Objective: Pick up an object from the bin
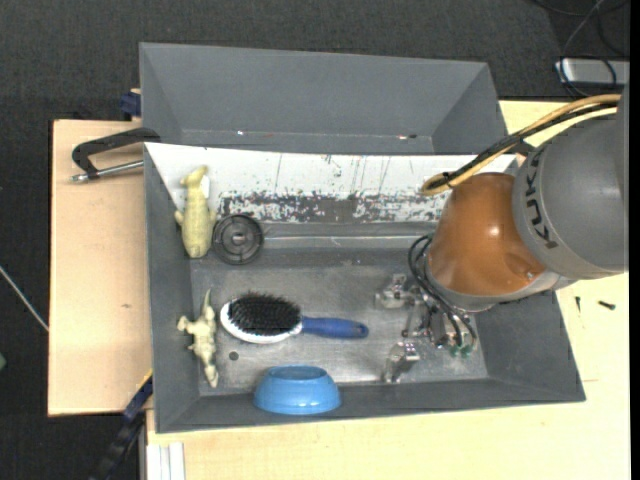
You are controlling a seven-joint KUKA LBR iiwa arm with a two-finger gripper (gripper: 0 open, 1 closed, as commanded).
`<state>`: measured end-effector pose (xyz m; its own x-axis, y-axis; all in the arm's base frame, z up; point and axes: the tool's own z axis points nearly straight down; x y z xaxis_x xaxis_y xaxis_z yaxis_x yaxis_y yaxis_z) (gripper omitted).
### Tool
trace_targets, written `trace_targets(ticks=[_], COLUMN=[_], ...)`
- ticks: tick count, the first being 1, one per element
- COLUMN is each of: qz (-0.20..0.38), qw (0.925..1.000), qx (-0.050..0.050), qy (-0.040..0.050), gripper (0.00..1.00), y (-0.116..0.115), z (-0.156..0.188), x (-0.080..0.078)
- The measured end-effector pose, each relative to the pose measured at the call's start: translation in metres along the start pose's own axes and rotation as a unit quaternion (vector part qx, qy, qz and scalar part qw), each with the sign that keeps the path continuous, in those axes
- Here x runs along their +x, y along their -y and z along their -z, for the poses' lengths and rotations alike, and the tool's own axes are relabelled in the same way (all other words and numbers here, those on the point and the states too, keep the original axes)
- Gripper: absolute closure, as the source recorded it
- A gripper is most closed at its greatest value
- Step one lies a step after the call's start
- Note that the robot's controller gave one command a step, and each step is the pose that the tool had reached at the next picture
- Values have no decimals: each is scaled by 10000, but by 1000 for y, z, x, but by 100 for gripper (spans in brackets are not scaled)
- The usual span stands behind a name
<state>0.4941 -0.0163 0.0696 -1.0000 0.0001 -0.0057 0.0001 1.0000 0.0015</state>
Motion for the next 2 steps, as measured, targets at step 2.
trace_targets(ticks=[2], qz=[-789], qw=[9969], qx=[-14], qy=[-1], gripper=[0], y=[-124], z=[31], x=[-12])
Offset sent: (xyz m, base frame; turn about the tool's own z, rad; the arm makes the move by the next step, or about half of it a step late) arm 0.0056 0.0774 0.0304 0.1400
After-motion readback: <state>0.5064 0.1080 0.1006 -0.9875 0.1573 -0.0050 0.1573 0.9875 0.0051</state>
